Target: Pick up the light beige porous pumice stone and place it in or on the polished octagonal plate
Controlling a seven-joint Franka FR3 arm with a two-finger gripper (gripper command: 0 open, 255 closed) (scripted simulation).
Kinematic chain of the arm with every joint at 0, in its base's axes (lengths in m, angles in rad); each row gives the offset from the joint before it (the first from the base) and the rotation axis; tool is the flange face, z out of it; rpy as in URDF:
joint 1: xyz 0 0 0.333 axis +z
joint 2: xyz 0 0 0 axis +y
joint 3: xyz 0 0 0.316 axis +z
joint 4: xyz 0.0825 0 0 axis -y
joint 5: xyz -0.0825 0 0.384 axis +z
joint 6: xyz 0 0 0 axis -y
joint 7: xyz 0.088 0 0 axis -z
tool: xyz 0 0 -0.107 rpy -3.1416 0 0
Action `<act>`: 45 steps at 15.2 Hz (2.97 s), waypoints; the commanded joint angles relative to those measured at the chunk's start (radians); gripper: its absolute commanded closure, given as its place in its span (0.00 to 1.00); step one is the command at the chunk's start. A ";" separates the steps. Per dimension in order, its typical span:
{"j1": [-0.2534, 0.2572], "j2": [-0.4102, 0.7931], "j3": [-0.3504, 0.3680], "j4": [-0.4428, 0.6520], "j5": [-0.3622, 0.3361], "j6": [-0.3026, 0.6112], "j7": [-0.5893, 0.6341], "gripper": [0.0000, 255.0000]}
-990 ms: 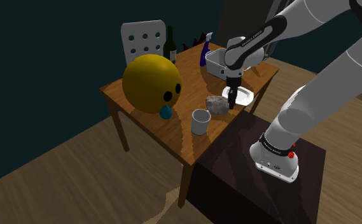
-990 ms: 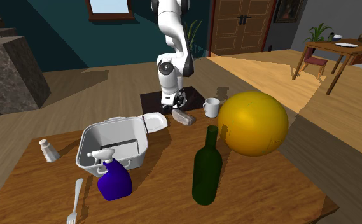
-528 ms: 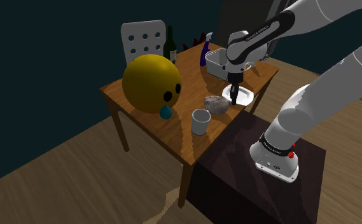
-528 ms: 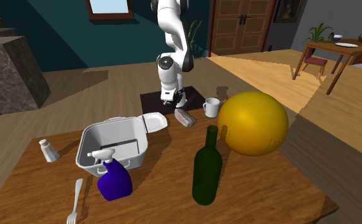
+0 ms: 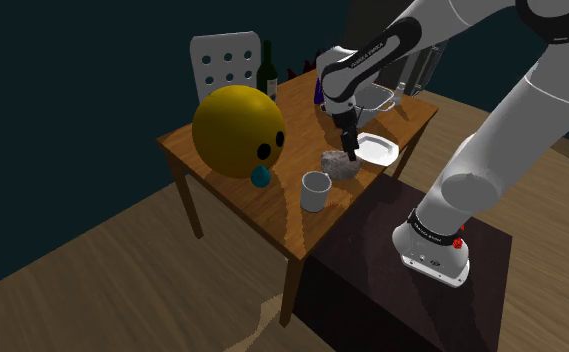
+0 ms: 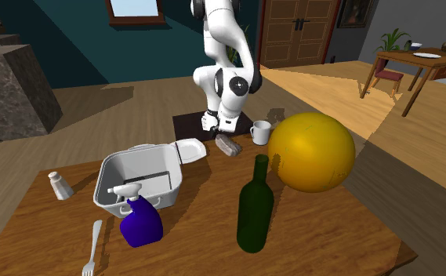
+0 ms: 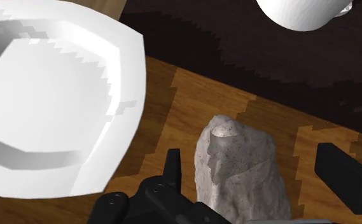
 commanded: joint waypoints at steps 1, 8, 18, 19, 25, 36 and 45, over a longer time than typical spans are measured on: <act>0.002 0.013 0.003 -0.012 -0.007 0.018 0.005 0.00; -0.002 0.026 -0.002 -0.065 -0.014 0.084 0.007 0.00; -0.002 0.026 -0.002 -0.064 -0.014 0.084 0.007 1.00; -0.002 0.027 -0.001 -0.064 -0.013 0.084 0.008 1.00; -0.002 0.001 -0.001 -0.059 -0.015 0.053 0.006 1.00; -0.001 -0.116 0.005 -0.007 -0.018 -0.116 0.001 1.00; -0.059 -0.167 -0.054 0.037 -0.093 -0.198 -0.088 1.00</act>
